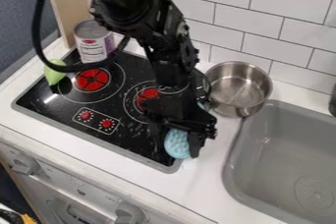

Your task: Move the blue brush on top of the right burner

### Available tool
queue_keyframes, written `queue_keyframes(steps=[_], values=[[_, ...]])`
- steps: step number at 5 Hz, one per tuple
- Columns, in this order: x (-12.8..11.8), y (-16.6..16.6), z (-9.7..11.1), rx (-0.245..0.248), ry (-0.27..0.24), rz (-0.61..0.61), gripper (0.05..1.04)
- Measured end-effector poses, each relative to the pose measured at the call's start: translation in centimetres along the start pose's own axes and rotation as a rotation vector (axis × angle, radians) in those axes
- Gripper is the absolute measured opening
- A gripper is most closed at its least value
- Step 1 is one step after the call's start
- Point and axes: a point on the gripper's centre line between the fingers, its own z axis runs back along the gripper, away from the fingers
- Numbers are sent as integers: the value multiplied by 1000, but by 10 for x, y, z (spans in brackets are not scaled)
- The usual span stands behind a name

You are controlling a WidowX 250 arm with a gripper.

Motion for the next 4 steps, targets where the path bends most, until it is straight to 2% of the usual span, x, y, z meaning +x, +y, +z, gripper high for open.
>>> queue_keyframes(steps=[1, 2, 3, 4], values=[[-28, 2, 11, 19, 34, -13, 766], [-45, 0, 27, 19, 40, -65, 766], [-44, 7, 59, -22, -48, -21, 766], [-25, 22, 101, -98, -155, 147, 766]])
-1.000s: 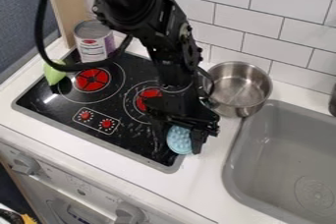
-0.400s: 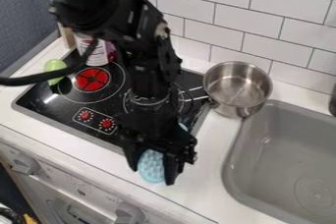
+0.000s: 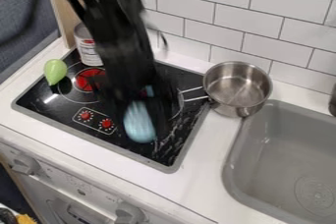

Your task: Move the blue brush on top of the right burner

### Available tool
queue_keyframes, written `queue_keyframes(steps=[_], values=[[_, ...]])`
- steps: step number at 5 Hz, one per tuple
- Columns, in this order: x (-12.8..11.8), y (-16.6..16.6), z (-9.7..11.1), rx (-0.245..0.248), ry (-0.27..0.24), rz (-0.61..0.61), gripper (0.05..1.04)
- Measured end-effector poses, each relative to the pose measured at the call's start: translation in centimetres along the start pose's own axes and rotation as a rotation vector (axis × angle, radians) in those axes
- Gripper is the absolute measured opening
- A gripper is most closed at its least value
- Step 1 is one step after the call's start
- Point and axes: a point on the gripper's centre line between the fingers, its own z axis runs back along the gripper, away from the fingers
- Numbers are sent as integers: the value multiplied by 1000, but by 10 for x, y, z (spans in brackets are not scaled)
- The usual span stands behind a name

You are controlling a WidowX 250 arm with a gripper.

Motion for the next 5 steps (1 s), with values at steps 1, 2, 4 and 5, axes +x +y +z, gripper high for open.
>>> queue_keyframes(steps=[1, 2, 4, 5], values=[[34, -4, 18, -22, -52, 190, 766], [71, 2, 10, -31, -63, 432, 766], [118, -4, -23, 8, -162, 813, 766], [131, 1, -37, 7, -201, 939, 766]])
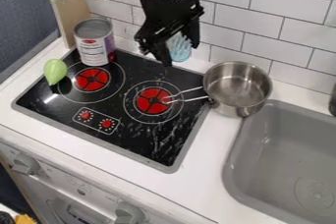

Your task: Move the blue brush on top of the right burner

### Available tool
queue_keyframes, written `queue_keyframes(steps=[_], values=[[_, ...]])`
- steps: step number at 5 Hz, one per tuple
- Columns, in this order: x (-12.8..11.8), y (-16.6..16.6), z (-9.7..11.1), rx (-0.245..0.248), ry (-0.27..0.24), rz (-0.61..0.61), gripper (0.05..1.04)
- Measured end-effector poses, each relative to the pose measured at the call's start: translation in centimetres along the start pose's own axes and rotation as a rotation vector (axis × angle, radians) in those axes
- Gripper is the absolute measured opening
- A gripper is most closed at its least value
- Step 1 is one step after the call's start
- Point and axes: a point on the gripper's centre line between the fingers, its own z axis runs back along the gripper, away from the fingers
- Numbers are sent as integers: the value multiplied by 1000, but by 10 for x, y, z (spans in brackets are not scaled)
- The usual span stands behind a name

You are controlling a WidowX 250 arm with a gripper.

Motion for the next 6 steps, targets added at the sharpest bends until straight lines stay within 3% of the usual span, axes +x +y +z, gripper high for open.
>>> queue_keyframes(steps=[1, 3, 5, 6], values=[[6, -7, -21, 28, -30, 57, 766], [27, -10, -56, 82, -33, 140, 766], [30, -1, -69, 115, -54, 140, 766], [27, 7, -72, 137, -48, 141, 830]])
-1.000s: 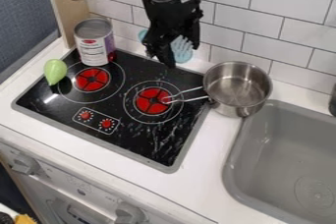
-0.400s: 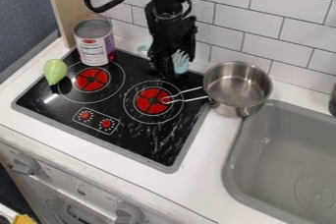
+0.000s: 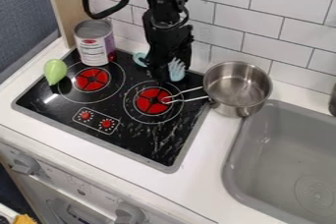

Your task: Move the blue brush on top of the right burner

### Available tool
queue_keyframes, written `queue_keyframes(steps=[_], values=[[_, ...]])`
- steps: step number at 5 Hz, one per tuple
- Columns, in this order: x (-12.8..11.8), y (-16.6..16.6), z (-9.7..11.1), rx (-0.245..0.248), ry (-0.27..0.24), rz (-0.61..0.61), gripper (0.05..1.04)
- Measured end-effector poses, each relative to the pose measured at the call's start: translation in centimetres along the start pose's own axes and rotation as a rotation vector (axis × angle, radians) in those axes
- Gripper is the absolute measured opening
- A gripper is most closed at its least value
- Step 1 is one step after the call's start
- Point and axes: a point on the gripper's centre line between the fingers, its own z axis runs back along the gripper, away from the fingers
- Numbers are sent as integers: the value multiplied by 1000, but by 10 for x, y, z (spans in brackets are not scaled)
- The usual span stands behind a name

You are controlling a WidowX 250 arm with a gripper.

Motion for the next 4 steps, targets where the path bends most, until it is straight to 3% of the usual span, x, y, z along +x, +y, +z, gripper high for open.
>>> queue_keyframes(steps=[1, 2, 4], values=[[-1, 1, 0, 8, 6, 1, 1014], [-4, 5, 1, 13, 17, 8, 1011], [-8, 0, 29, -5, 31, -38, 1001]])
